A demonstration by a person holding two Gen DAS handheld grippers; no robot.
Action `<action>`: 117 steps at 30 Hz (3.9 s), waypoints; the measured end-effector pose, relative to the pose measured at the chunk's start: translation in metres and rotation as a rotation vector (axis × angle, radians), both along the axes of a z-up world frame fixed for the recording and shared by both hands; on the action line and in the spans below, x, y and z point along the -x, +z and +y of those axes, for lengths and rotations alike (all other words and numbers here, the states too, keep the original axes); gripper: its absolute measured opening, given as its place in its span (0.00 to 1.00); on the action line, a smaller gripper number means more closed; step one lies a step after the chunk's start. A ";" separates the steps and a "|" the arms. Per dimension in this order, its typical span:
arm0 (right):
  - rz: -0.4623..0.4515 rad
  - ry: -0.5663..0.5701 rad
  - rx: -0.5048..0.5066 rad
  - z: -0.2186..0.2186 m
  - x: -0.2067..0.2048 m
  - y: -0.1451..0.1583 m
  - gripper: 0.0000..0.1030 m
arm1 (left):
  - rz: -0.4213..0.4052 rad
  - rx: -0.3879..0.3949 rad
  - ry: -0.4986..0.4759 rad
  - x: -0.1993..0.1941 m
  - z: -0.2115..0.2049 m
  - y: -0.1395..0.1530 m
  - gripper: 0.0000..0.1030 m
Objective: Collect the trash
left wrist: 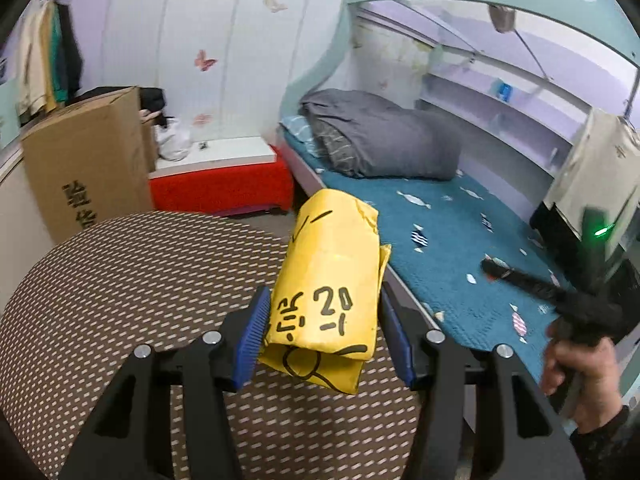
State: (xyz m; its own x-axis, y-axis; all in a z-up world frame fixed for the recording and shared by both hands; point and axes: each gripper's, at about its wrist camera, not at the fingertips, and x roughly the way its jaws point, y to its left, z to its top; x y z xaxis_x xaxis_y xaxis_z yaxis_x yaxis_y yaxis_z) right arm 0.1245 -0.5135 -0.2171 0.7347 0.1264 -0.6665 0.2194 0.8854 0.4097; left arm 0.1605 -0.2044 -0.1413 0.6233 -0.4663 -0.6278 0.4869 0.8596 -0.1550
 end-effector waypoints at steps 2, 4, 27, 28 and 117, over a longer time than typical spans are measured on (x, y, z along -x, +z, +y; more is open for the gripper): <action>0.046 -0.023 -0.051 -0.014 -0.007 -0.028 0.29 | 0.003 -0.012 -0.031 -0.003 -0.020 -0.002 0.52; 0.085 -0.037 -0.089 -0.023 -0.012 -0.051 0.29 | 0.012 -0.022 -0.056 -0.006 -0.037 -0.006 0.52; 0.165 -0.240 -0.240 -0.114 0.017 -0.134 0.81 | 0.267 -0.179 -0.215 -0.060 -0.194 -0.112 0.52; 0.149 -0.253 -0.232 -0.119 0.024 -0.127 0.82 | 0.280 -0.183 -0.220 -0.062 -0.200 -0.117 0.52; -0.415 0.055 0.404 0.259 0.119 0.241 0.94 | -0.455 -0.026 0.473 0.140 0.143 0.156 0.95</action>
State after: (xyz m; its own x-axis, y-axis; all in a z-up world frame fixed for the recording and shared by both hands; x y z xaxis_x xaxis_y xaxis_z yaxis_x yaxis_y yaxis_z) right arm 0.0060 -0.2546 0.0242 0.9443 -0.0326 -0.3275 0.0616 0.9950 0.0786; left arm 0.0206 -0.0614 0.0144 0.9632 -0.0650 -0.2608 0.0675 0.9977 0.0009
